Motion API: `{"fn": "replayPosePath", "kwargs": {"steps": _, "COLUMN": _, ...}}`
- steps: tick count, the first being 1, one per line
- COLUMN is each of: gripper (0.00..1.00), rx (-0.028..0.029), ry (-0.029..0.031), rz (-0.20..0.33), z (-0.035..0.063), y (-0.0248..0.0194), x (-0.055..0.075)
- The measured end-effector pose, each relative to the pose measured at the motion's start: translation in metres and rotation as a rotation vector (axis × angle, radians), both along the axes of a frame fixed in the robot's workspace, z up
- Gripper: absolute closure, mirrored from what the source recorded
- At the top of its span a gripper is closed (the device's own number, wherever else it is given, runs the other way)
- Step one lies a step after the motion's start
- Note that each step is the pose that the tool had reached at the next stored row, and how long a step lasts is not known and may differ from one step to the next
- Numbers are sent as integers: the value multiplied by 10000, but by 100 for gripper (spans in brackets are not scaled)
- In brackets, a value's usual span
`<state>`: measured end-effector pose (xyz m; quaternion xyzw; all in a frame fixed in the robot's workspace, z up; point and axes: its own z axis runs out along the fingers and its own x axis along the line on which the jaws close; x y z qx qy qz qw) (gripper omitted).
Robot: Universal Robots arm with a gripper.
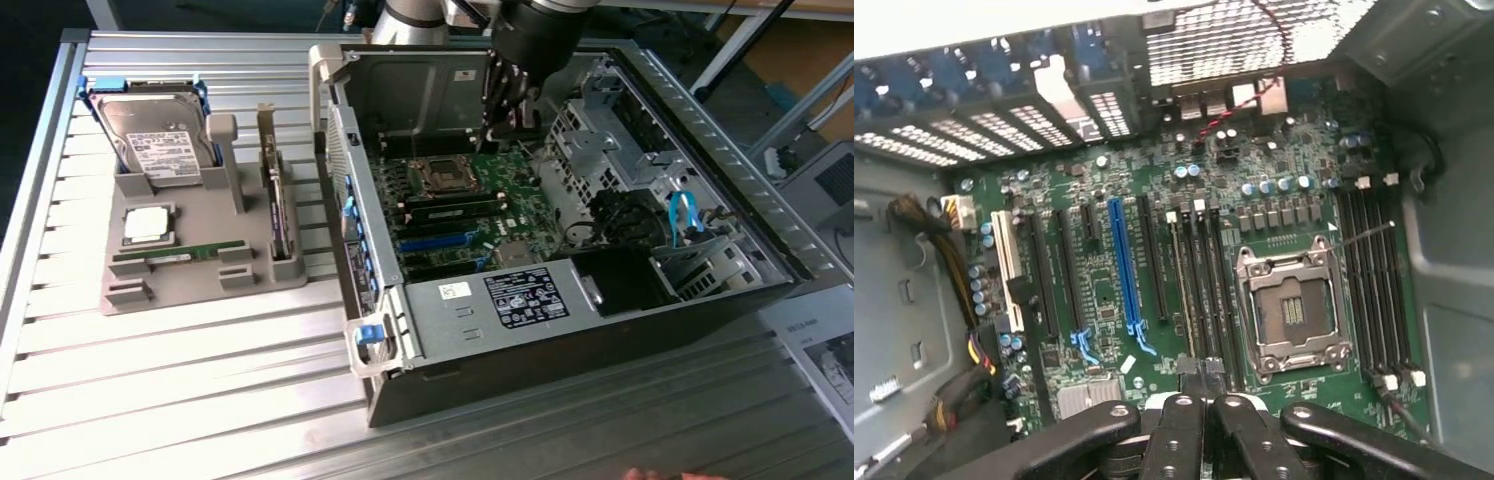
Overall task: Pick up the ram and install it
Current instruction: 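Press down the ram until it locks into place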
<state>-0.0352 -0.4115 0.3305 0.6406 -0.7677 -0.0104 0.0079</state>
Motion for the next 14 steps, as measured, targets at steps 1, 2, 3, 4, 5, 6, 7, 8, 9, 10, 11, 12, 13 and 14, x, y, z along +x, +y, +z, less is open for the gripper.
{"fn": "replayPosePath", "kwargs": {"steps": 1, "gripper": 90, "rx": 0, "ry": 0, "rz": -105, "z": 0, "y": 0, "x": 0}}
{"fn": "replayPosePath", "kwargs": {"steps": 2, "gripper": 90, "rx": 0, "ry": 0, "rz": -270, "z": 0, "y": 0, "x": 0}}
{"fn": "replayPosePath", "kwargs": {"steps": 3, "gripper": 90, "rx": 0, "ry": 0, "rz": -390, "z": 0, "y": 0, "x": 0}}
{"fn": "replayPosePath", "kwargs": {"steps": 4, "gripper": 90, "rx": 0, "ry": 0, "rz": -509, "z": 0, "y": 0, "x": 0}}
{"fn": "replayPosePath", "kwargs": {"steps": 5, "gripper": 90, "rx": 0, "ry": 0, "rz": -634, "z": 0, "y": 0, "x": 0}}
{"fn": "replayPosePath", "kwargs": {"steps": 6, "gripper": 90, "rx": 0, "ry": 0, "rz": -775, "z": 0, "y": 0, "x": 0}}
{"fn": "replayPosePath", "kwargs": {"steps": 7, "gripper": 90, "rx": 0, "ry": 0, "rz": -890, "z": 0, "y": 0, "x": 0}}
{"fn": "replayPosePath", "kwargs": {"steps": 8, "gripper": 90, "rx": 0, "ry": 0, "rz": -1191, "z": 0, "y": 0, "x": 0}}
{"fn": "replayPosePath", "kwargs": {"steps": 9, "gripper": 90, "rx": -1, "ry": 0, "rz": -1555, "z": 0, "y": 0, "x": 0}}
{"fn": "replayPosePath", "kwargs": {"steps": 10, "gripper": 90, "rx": 0, "ry": 0, "rz": -1747, "z": 0, "y": 0, "x": 0}}
{"fn": "replayPosePath", "kwargs": {"steps": 11, "gripper": 90, "rx": 0, "ry": 0, "rz": -1877, "z": 0, "y": 0, "x": 0}}
{"fn": "replayPosePath", "kwargs": {"steps": 12, "gripper": 90, "rx": 1, "ry": 0, "rz": -1988, "z": -1, "y": 0, "x": 0}}
{"fn": "replayPosePath", "kwargs": {"steps": 13, "gripper": 90, "rx": 1, "ry": 0, "rz": -2103, "z": -1, "y": 0, "x": 0}}
{"fn": "replayPosePath", "kwargs": {"steps": 14, "gripper": 90, "rx": 0, "ry": 0, "rz": -2217, "z": 0, "y": 0, "x": 0}}
